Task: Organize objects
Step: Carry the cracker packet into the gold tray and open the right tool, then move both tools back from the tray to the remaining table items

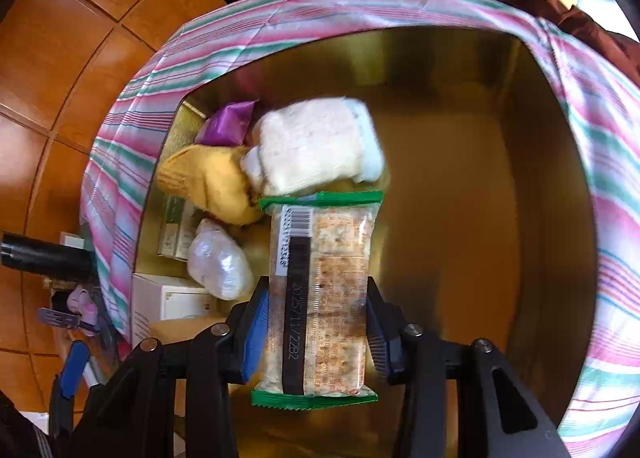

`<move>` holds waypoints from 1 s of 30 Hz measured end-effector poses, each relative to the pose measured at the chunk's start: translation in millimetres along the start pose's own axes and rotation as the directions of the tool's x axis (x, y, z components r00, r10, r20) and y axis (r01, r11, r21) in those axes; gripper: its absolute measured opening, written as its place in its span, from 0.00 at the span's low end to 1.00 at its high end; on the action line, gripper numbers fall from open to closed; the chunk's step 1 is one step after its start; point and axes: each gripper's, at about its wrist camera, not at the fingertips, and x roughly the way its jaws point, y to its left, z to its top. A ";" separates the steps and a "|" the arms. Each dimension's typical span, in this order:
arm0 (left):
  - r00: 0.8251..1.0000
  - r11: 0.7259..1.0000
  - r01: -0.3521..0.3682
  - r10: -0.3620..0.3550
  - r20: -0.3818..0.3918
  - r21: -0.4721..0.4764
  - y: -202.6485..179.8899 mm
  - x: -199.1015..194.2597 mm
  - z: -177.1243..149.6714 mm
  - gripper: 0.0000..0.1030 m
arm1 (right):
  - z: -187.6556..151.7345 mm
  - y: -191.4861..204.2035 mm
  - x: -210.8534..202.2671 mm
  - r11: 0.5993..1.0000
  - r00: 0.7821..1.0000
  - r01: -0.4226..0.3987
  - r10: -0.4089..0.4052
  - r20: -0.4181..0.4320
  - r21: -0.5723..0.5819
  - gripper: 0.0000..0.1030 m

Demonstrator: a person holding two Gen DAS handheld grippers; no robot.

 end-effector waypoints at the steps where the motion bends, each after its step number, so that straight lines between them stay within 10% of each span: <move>1: 1.000 1.000 -0.003 0.003 0.000 -0.002 0.6 -0.1 0.1 0.79 | -1.1 0.3 1.0 1.000 1.000 -0.024 0.024 -0.003 0.005 0.43; 15: 1.000 0.999 0.014 -0.015 0.011 0.042 -18.8 -6.7 1.9 0.79 | -35.9 1.8 -56.5 0.992 0.984 0.061 -0.041 0.176 -0.113 0.44; 30: 0.998 0.989 0.050 -0.052 0.016 0.139 -59.3 -16.7 0.3 0.80 | -71.7 -76.1 -139.0 0.983 0.917 0.181 -0.161 0.365 -0.019 0.44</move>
